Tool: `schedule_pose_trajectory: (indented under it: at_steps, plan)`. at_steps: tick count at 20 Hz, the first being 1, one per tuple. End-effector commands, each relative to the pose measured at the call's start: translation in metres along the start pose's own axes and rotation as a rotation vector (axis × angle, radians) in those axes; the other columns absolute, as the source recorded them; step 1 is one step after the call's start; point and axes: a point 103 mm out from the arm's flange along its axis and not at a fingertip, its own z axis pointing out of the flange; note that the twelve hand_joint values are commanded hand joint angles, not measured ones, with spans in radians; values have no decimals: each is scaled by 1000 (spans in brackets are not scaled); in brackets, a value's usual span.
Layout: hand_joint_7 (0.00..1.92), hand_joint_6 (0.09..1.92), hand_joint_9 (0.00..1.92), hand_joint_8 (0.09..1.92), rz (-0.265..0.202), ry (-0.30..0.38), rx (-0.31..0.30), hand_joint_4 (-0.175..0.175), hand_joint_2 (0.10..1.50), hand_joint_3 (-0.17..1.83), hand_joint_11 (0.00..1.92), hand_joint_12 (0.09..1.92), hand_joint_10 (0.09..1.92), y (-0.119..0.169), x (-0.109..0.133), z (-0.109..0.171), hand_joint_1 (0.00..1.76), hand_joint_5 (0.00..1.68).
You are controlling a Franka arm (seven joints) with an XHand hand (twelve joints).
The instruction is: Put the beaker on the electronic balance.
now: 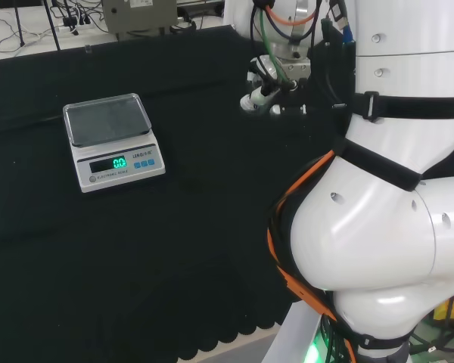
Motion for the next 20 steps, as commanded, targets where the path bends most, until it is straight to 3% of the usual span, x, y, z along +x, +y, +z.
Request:
schedule_pose_trajectory:
  at_steps: [1, 5, 8, 14, 18, 20]
  plan:
    - [477, 1575, 788, 1643, -26, -2, -18, -175, 1266, 55, 818, 1183, 1480, -2, 11, -22, 1315, 596]
    - [478, 1574, 789, 1642, -55, -5, -19, -175, 1267, 51, 813, 1184, 1479, -3, 21, -32, 1315, 597]
    - [479, 1573, 789, 1641, -80, -3, -24, -175, 1268, 49, 802, 1185, 1478, -3, 42, -42, 1315, 598]
    - [482, 1571, 788, 1640, -201, -13, -39, -175, 1269, 44, 784, 1192, 1476, -17, 155, -54, 1315, 599]
    - [485, 1570, 788, 1638, -293, -16, -26, -175, 1270, 41, 778, 1197, 1476, -19, 222, -52, 1316, 600]
    - [486, 1569, 788, 1636, -329, -24, -18, -175, 1270, 40, 775, 1200, 1476, -19, 244, -51, 1316, 601]
